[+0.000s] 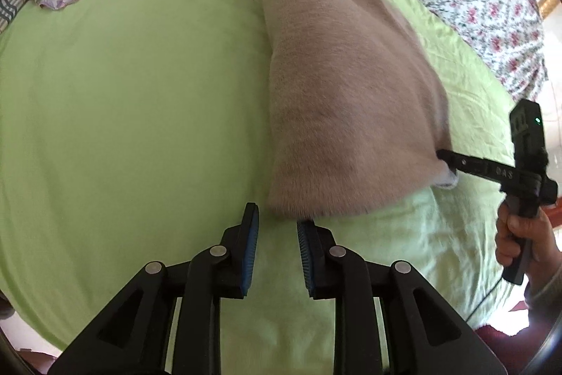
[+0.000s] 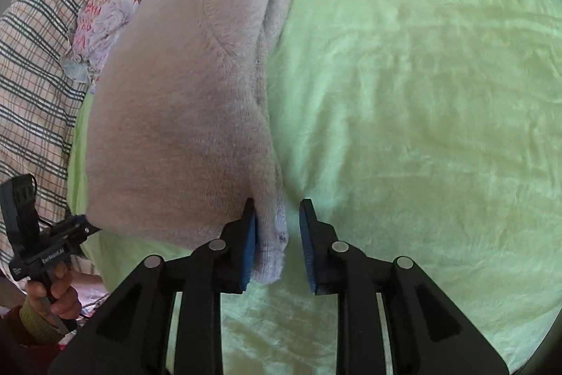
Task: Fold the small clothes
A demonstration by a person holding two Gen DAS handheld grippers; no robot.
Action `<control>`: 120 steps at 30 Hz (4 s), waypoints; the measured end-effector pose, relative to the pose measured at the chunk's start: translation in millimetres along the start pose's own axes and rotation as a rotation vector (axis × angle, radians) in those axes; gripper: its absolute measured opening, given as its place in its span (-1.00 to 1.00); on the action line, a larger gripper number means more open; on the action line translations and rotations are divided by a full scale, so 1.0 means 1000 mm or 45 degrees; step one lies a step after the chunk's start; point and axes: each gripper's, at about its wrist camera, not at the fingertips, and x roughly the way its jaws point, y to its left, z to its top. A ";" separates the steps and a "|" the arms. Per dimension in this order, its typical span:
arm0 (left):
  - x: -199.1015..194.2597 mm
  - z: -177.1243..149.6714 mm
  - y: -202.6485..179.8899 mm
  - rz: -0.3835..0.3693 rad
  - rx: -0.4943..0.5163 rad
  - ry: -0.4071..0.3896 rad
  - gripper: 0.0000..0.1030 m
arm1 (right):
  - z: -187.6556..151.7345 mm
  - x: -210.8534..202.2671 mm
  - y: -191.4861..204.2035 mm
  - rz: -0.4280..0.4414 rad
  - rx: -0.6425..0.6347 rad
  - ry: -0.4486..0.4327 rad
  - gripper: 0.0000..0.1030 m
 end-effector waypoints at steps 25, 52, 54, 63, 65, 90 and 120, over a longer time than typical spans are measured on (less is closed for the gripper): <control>0.034 0.105 -0.009 -0.222 0.040 -0.014 -0.92 | 0.073 0.041 0.041 0.003 -0.150 -0.147 -0.54; 0.016 0.017 -0.020 -0.087 0.089 0.012 -0.77 | -0.015 0.021 0.022 -0.025 -0.142 -0.074 -0.48; 0.015 0.017 -0.021 -0.080 0.089 0.018 -0.73 | -0.015 0.020 0.022 -0.029 -0.136 -0.065 -0.48; -0.022 0.020 -0.021 -0.059 0.083 -0.048 0.04 | 0.011 -0.014 0.025 -0.015 -0.063 -0.181 -0.40; -0.027 0.027 -0.014 -0.050 0.053 -0.064 0.05 | 0.026 -0.015 0.017 -0.006 -0.016 -0.204 -0.37; 0.039 0.189 0.021 -0.074 -0.190 -0.062 0.23 | 0.181 0.030 0.015 0.167 0.180 -0.306 -0.85; -0.005 0.103 -0.004 0.104 -0.089 -0.111 0.31 | 0.049 -0.040 0.039 0.044 0.032 -0.275 0.27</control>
